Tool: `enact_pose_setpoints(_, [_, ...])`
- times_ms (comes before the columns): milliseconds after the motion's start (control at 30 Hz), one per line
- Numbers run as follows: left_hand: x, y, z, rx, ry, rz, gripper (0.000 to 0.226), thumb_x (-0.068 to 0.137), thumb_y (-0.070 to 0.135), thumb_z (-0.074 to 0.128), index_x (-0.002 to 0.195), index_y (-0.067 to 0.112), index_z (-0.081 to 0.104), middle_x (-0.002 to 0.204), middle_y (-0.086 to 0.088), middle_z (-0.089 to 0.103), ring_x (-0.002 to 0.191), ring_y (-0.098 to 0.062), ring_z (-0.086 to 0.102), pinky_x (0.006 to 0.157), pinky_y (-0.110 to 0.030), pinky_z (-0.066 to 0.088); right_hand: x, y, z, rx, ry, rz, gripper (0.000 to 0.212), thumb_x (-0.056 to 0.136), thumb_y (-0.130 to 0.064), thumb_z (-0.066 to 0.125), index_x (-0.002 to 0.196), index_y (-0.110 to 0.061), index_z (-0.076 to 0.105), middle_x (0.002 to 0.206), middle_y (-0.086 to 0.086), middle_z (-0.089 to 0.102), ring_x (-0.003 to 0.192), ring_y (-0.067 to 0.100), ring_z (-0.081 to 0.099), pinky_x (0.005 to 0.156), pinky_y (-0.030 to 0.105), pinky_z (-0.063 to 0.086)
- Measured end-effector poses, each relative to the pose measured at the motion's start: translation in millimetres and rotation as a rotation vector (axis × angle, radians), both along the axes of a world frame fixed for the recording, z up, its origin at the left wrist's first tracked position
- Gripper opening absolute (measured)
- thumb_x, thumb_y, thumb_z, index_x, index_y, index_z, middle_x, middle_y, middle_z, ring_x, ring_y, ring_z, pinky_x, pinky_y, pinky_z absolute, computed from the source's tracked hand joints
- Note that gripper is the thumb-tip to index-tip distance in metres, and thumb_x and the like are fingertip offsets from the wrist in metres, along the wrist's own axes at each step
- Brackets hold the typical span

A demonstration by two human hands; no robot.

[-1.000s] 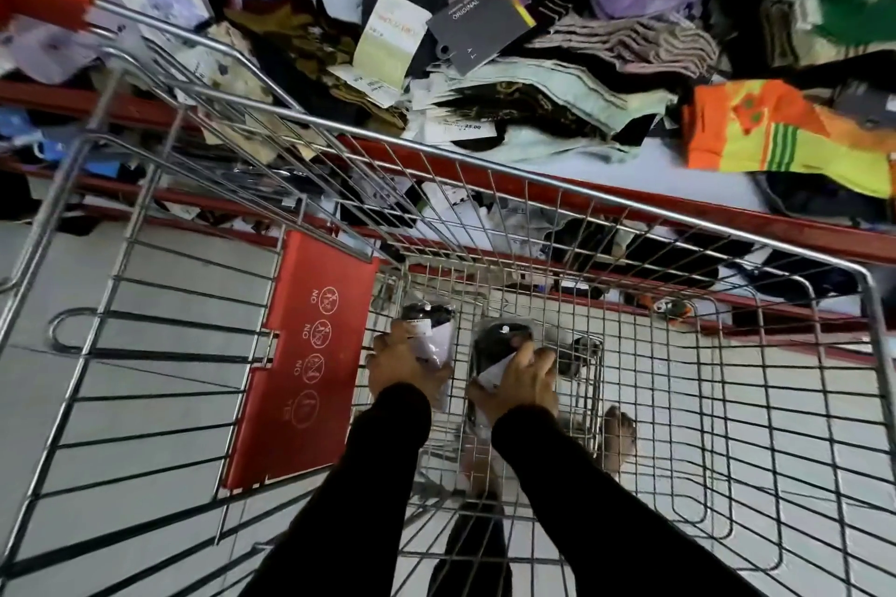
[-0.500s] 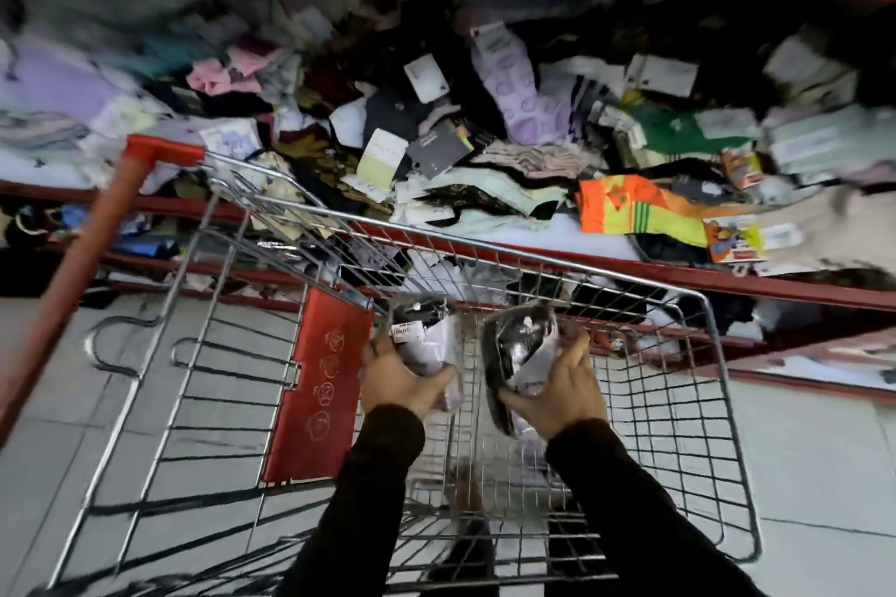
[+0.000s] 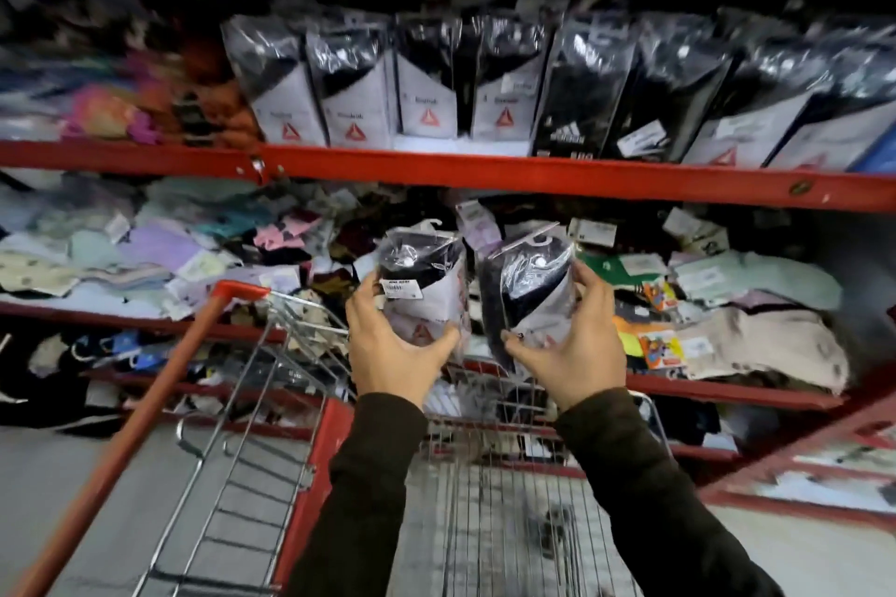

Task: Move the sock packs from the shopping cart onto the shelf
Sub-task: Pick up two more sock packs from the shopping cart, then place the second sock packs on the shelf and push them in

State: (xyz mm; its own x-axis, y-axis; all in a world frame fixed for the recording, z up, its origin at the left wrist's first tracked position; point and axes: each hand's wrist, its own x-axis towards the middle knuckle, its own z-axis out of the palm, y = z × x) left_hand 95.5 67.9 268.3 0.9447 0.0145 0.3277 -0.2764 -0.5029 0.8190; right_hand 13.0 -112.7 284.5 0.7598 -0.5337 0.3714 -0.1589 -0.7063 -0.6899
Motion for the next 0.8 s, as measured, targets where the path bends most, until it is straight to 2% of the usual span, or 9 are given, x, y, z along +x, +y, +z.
enact_pose_setpoints(67, [11,-4,27,-0.013,-0.090,0.018,0.099,0.064,0.041,0.089,0.144,0.025,0.035,0.143,-0.004,0.045,0.128,-0.020,0.047,0.098,-0.030,0.045,11,-6,27,-0.042,-0.069,-0.015,0.102,0.062,-0.047,0.089,0.142,-0.027,0.029,0.143,-0.003,0.043,0.123,0.012,0.049,0.098,0.027,0.046])
enact_pose_setpoints(133, [23,-8,53,-0.057,-0.184,0.013,0.096,0.065,0.042,0.087,0.144,0.029,0.034,0.144,-0.003,0.045,0.128,-0.015,0.045,0.097,-0.027,0.044,22,-12,52,-0.029,-0.143,-0.019,0.099,0.061,-0.049,0.089,0.139,-0.028,0.031,0.141,-0.006,0.044,0.115,0.002,0.048,0.093,0.023,0.045])
enact_pose_setpoints(233, [43,-17,90,-0.144,-0.284,-0.025,0.094,0.068,0.042,0.086,0.144,0.032,0.031,0.145,0.000,0.044,0.132,-0.018,0.048,0.104,-0.039,0.051,43,-20,83,-0.019,-0.264,-0.033,0.100,0.058,-0.048,0.091,0.135,-0.028,0.031,0.139,-0.004,0.044,0.108,-0.011,0.037,0.090,0.017,0.038])
enact_pose_setpoints(300, [59,-27,110,-0.160,-0.346,-0.020,0.094,0.070,0.041,0.086,0.145,0.030,0.030,0.145,-0.002,0.042,0.132,-0.021,0.047,0.107,-0.042,0.048,60,-24,100,-0.014,-0.323,-0.043,0.102,0.056,-0.047,0.093,0.133,-0.028,0.029,0.138,-0.001,0.044,0.114,-0.001,0.044,0.090,0.011,0.035])
enact_pose_setpoints(367, [77,-37,128,-0.193,-0.366,-0.018,0.096,0.070,0.036,0.087,0.145,0.025,0.030,0.146,-0.006,0.041,0.132,-0.021,0.044,0.112,-0.038,0.043,80,-27,112,-0.011,-0.395,-0.051,0.102,0.054,-0.044,0.094,0.129,-0.028,0.027,0.134,0.004,0.043,0.118,0.013,0.050,0.089,0.008,0.034])
enact_pose_setpoints(533, [120,-64,149,-0.241,-0.372,-0.052,0.099,0.071,0.020,0.090,0.146,0.018,0.027,0.147,-0.011,0.036,0.130,-0.013,0.038,0.113,-0.026,0.033,132,-29,132,-0.007,-0.467,-0.087,0.108,0.055,-0.045,0.093,0.131,-0.012,0.025,0.129,0.005,0.036,0.120,0.025,0.053,0.092,0.017,0.041])
enact_pose_setpoints(667, [146,-81,143,-0.247,-0.302,-0.001,0.100,0.071,0.019,0.091,0.146,0.010,0.026,0.149,-0.017,0.034,0.137,-0.025,0.037,0.117,-0.037,0.036,163,-33,132,-0.056,-0.452,-0.132,0.102,0.054,-0.042,0.094,0.127,-0.011,0.029,0.125,0.006,0.037,0.115,0.023,0.053,0.085,0.023,0.047])
enact_pose_setpoints(733, [156,-85,138,-0.228,-0.276,0.013,0.101,0.068,0.020,0.091,0.145,0.006,0.027,0.148,-0.017,0.036,0.138,-0.031,0.040,0.114,-0.041,0.040,174,-34,130,-0.060,-0.415,-0.138,0.102,0.055,-0.042,0.094,0.127,-0.011,0.029,0.126,0.009,0.040,0.113,0.024,0.055,0.083,0.023,0.046])
enact_pose_setpoints(800, [163,-87,134,-0.172,-0.259,0.049,0.101,0.066,0.026,0.092,0.143,0.007,0.029,0.146,-0.016,0.041,0.135,-0.032,0.045,0.110,-0.043,0.042,183,-32,128,-0.033,-0.377,-0.129,0.103,0.054,-0.040,0.095,0.127,-0.018,0.025,0.128,0.010,0.044,0.113,0.025,0.059,0.082,0.021,0.044])
